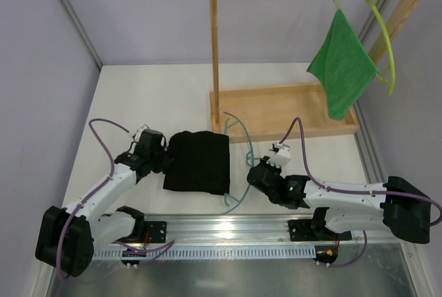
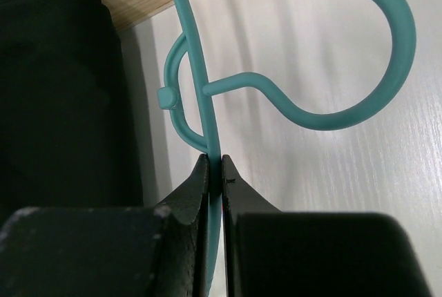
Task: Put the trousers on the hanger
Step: Place trousers on hanger
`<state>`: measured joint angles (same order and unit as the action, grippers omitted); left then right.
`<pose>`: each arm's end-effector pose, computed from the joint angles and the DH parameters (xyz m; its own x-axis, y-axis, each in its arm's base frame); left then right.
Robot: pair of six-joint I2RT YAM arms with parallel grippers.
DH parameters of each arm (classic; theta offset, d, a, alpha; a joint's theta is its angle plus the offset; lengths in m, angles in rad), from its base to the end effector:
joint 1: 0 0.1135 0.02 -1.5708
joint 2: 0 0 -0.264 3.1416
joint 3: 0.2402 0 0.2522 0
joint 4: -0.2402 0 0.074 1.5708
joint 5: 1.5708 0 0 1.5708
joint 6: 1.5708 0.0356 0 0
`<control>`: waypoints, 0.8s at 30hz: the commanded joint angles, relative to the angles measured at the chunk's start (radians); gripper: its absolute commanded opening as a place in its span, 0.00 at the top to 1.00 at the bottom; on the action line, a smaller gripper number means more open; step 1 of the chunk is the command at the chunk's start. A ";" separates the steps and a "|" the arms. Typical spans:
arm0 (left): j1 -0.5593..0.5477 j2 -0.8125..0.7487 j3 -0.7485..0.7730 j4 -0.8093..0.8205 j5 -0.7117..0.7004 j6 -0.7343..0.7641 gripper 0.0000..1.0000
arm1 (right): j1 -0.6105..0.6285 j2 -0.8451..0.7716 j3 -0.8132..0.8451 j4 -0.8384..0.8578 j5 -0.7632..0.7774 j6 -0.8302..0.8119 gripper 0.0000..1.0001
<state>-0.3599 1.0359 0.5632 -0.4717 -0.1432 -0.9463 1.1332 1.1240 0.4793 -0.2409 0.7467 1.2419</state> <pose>0.1842 -0.0639 0.1940 -0.6626 -0.6086 -0.4366 -0.4571 0.7903 -0.4080 0.1071 0.1719 0.1748 -0.5627 0.4363 -0.7021 0.1547 0.8899 0.4290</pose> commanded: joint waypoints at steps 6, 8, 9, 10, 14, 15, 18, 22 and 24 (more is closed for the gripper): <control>0.076 0.087 -0.003 -0.044 -0.267 0.073 0.94 | -0.021 -0.023 -0.034 -0.097 0.135 -0.168 0.96; 0.076 0.113 0.044 -0.067 -0.222 0.087 0.87 | -0.021 -0.021 -0.024 -0.060 0.108 -0.217 0.96; 0.076 0.107 0.065 -0.097 -0.207 0.102 0.84 | -0.021 -0.020 -0.018 -0.064 0.086 -0.213 0.96; 0.076 0.095 0.107 -0.110 -0.166 0.115 0.75 | -0.021 -0.020 -0.013 -0.063 0.070 -0.191 0.96; 0.073 0.035 0.301 -0.276 -0.183 0.185 0.67 | -0.018 -0.030 -0.007 -0.047 -0.018 -0.145 0.96; 0.061 0.004 0.340 -0.318 -0.218 0.182 0.67 | -0.016 -0.036 -0.004 -0.052 -0.030 -0.144 0.96; 0.038 -0.075 0.431 -0.366 -0.202 0.211 0.62 | -0.012 -0.075 0.002 -0.064 -0.050 -0.154 0.96; 0.027 -0.120 0.345 -0.085 0.182 0.231 0.63 | -0.012 -0.115 0.024 -0.093 -0.044 -0.176 0.96; 0.021 -0.093 0.240 0.039 0.397 0.190 0.66 | -0.012 -0.115 0.034 -0.109 -0.049 -0.182 0.96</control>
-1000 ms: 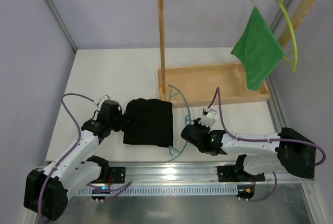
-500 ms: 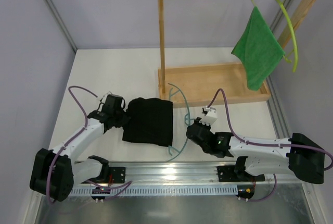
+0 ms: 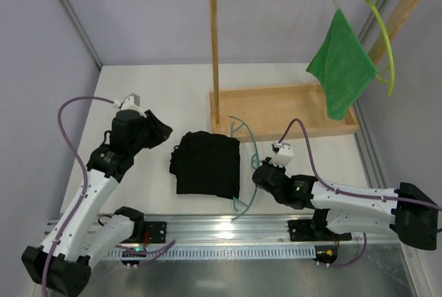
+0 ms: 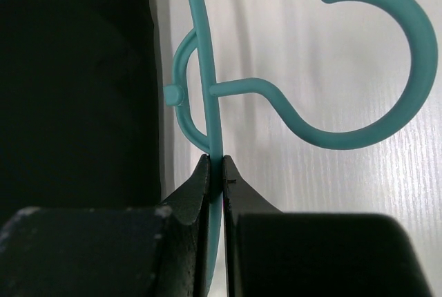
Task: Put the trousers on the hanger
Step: Place trousers on hanger
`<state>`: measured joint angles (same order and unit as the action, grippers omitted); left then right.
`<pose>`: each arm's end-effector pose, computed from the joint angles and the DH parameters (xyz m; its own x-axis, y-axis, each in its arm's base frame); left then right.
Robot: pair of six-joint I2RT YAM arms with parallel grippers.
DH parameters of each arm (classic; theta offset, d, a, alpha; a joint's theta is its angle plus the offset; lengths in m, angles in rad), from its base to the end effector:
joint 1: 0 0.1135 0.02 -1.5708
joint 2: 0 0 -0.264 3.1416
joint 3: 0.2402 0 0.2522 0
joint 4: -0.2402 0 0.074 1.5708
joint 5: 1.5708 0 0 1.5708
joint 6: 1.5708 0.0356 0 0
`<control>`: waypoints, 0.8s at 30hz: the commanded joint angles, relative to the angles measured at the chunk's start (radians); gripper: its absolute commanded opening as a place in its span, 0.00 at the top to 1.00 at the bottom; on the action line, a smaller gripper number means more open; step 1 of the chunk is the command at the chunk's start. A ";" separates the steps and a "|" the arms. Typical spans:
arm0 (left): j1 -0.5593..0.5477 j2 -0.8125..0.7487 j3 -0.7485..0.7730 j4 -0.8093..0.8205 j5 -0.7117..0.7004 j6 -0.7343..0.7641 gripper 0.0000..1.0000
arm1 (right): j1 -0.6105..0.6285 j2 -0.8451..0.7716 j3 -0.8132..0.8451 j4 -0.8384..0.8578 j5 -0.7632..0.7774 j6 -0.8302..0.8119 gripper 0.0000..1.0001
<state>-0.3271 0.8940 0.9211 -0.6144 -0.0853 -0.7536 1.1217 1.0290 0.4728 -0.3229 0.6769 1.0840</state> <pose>0.1800 -0.0579 0.3253 -0.5558 -0.5314 -0.6393 -0.1746 0.8265 -0.5352 0.1019 0.1601 0.1830 -0.6238 0.2927 -0.7248 0.0482 0.9399 0.3381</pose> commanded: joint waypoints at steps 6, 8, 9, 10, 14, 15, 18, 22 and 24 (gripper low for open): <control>-0.052 0.233 -0.280 0.565 0.482 -0.101 0.67 | 0.000 0.006 0.058 -0.034 0.001 -0.055 0.96; -0.052 0.353 -0.284 0.637 0.484 -0.113 0.70 | 0.000 0.011 0.049 -0.044 -0.011 -0.052 0.96; -0.052 0.387 -0.286 0.665 0.461 -0.112 0.70 | 0.000 0.011 0.043 -0.050 -0.016 -0.046 0.96; -0.050 0.443 -0.274 0.653 0.378 -0.104 0.71 | 0.000 0.006 0.026 -0.051 -0.022 -0.039 0.96; -0.040 0.542 -0.255 0.535 0.158 -0.095 0.71 | 0.001 -0.030 -0.028 -0.058 -0.027 -0.021 0.96; -0.038 0.555 -0.261 0.535 0.144 -0.110 0.71 | 0.000 -0.036 -0.036 -0.047 -0.040 -0.025 0.96; -0.038 0.579 -0.268 0.507 0.111 -0.124 0.71 | 0.001 -0.049 -0.065 -0.002 -0.060 -0.062 0.96; -0.041 0.484 -0.257 0.415 0.094 -0.109 0.69 | 0.001 -0.043 -0.063 0.027 -0.082 -0.095 0.90; -0.044 0.407 -0.199 0.336 0.053 -0.078 0.65 | 0.000 -0.037 -0.062 0.031 -0.089 -0.098 0.82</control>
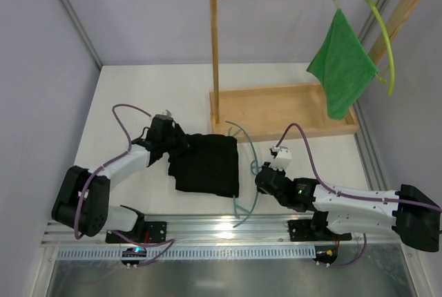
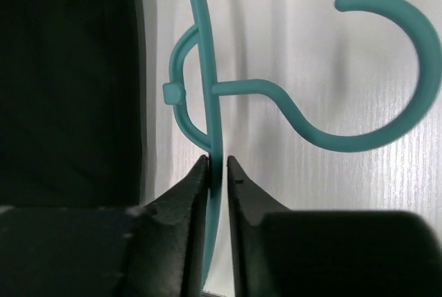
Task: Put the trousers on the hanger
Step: Place trousers on hanger
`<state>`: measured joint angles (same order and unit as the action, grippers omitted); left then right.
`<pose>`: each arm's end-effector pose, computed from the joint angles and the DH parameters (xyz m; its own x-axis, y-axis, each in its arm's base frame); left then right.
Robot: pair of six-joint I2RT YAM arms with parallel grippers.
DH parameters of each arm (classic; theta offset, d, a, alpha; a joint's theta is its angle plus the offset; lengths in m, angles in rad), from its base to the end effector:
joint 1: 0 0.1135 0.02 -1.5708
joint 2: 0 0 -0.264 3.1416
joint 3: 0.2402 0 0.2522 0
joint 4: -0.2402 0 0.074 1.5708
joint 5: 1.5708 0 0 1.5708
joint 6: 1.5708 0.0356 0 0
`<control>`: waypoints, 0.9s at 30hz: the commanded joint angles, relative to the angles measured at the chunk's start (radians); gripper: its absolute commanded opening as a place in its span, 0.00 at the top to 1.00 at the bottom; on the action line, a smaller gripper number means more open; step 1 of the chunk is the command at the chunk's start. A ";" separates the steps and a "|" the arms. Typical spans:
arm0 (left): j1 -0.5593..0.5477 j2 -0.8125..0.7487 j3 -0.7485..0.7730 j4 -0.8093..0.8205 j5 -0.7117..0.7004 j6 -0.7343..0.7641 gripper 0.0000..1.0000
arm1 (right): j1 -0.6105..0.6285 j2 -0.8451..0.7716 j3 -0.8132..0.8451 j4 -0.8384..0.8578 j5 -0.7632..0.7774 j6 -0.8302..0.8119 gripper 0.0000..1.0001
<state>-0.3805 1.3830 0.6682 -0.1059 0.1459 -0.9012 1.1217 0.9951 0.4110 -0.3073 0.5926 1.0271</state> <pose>0.2483 -0.1049 0.1777 -0.7819 -0.5227 -0.3397 -0.2474 0.7604 -0.6005 0.0955 0.1524 0.1694 -0.6838 0.2162 -0.6969 -0.0187 0.9496 0.3130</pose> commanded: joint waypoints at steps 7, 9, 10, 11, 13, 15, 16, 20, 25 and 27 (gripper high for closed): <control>-0.095 -0.263 0.209 -0.521 -0.296 0.199 0.60 | 0.000 -0.047 -0.037 0.056 -0.072 -0.013 0.50; -0.150 -0.289 0.208 -0.575 -0.319 0.199 0.60 | -0.003 -0.088 -0.066 0.077 -0.109 -0.012 0.46; -0.194 -0.315 0.185 -0.578 -0.306 0.193 0.60 | -0.003 -0.102 -0.077 0.086 -0.122 -0.010 0.45; -0.208 -0.331 0.165 -0.557 -0.280 0.176 0.60 | -0.008 -0.111 -0.086 0.115 -0.149 -0.012 0.45; -0.221 -0.383 0.066 -0.502 -0.171 0.148 0.62 | -0.013 -0.130 -0.119 0.166 -0.171 -0.019 0.46; -0.221 -0.416 -0.010 -0.430 -0.149 0.099 0.64 | -0.020 -0.138 -0.147 0.197 -0.183 -0.030 0.46; -0.221 -0.427 -0.069 -0.425 -0.176 0.085 0.65 | -0.022 -0.139 -0.155 0.226 -0.188 -0.036 0.46; -0.219 -0.394 -0.156 -0.442 -0.281 0.028 0.69 | -0.046 -0.150 -0.227 0.348 -0.227 -0.048 0.46; -0.218 -0.302 -0.160 -0.402 -0.281 0.004 0.71 | -0.094 -0.187 -0.360 0.574 -0.315 -0.070 0.46; -0.219 -0.276 -0.150 -0.399 -0.276 0.004 0.71 | -0.100 -0.190 -0.391 0.632 -0.336 -0.103 0.46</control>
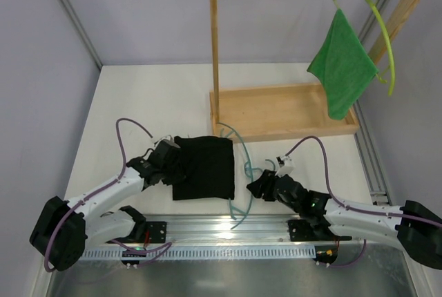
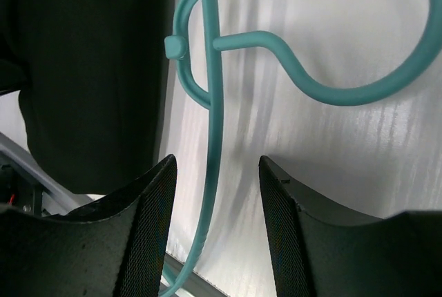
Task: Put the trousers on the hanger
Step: Place trousers on hanger
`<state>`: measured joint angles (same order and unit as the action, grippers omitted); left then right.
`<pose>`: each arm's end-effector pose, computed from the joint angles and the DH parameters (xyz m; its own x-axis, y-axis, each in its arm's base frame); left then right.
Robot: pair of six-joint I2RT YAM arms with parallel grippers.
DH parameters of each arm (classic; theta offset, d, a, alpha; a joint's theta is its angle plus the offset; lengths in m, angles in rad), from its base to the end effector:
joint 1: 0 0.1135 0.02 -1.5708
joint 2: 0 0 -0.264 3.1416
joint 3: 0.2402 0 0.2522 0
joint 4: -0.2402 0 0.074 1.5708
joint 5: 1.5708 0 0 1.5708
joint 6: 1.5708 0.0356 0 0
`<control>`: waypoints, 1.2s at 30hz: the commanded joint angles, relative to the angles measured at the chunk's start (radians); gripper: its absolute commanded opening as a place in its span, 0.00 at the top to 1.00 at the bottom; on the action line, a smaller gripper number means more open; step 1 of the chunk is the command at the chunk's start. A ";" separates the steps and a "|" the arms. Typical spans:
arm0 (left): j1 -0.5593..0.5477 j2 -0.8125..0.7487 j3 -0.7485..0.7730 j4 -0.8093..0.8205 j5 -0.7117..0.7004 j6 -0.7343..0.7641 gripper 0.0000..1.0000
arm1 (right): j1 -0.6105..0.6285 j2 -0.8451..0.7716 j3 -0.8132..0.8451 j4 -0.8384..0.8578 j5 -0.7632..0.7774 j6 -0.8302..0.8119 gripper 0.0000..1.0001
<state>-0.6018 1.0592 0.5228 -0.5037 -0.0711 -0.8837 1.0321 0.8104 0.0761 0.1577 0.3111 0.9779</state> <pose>0.1559 -0.1040 0.1756 -0.8646 -0.3417 -0.3684 -0.2102 0.9119 -0.3524 0.0866 0.1236 0.1264 -0.7248 0.3262 -0.6068 -0.1511 0.7841 0.6020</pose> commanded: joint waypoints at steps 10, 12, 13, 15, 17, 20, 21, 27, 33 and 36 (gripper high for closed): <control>0.002 0.053 0.020 -0.010 -0.068 -0.020 0.71 | -0.073 0.154 -0.062 0.412 -0.191 -0.105 0.46; 0.002 0.058 0.019 -0.010 -0.068 -0.020 0.71 | -0.087 0.194 -0.073 0.466 -0.225 -0.104 0.46; 0.002 0.059 0.017 -0.010 -0.076 -0.023 0.71 | -0.092 0.211 -0.103 0.523 -0.236 -0.108 0.46; 0.002 0.062 0.016 -0.016 -0.093 -0.034 0.71 | -0.096 0.236 -0.114 0.568 -0.251 -0.116 0.46; 0.004 0.065 0.013 -0.012 -0.096 -0.034 0.70 | -0.101 0.275 -0.113 0.615 -0.276 -0.126 0.47; 0.002 0.073 0.014 -0.010 -0.096 -0.037 0.70 | -0.107 0.335 -0.105 0.664 -0.290 -0.127 0.52; 0.002 0.076 0.014 -0.009 -0.096 -0.037 0.70 | -0.106 0.351 -0.104 0.675 -0.291 -0.124 0.54; 0.002 0.088 0.017 -0.010 -0.108 -0.046 0.70 | -0.122 0.446 -0.116 0.776 -0.282 -0.076 0.96; 0.004 0.070 0.080 -0.096 -0.174 -0.035 0.71 | -0.124 0.241 -0.088 0.476 -0.195 -0.084 0.96; 0.016 0.048 0.141 -0.160 -0.211 -0.014 0.70 | -0.124 -0.033 -0.024 0.166 -0.094 -0.085 0.96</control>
<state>-0.6010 1.1210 0.6041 -0.5552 -0.1635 -0.9253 0.9096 1.0103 0.0448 0.5812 0.0834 0.9150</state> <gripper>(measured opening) 0.294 0.075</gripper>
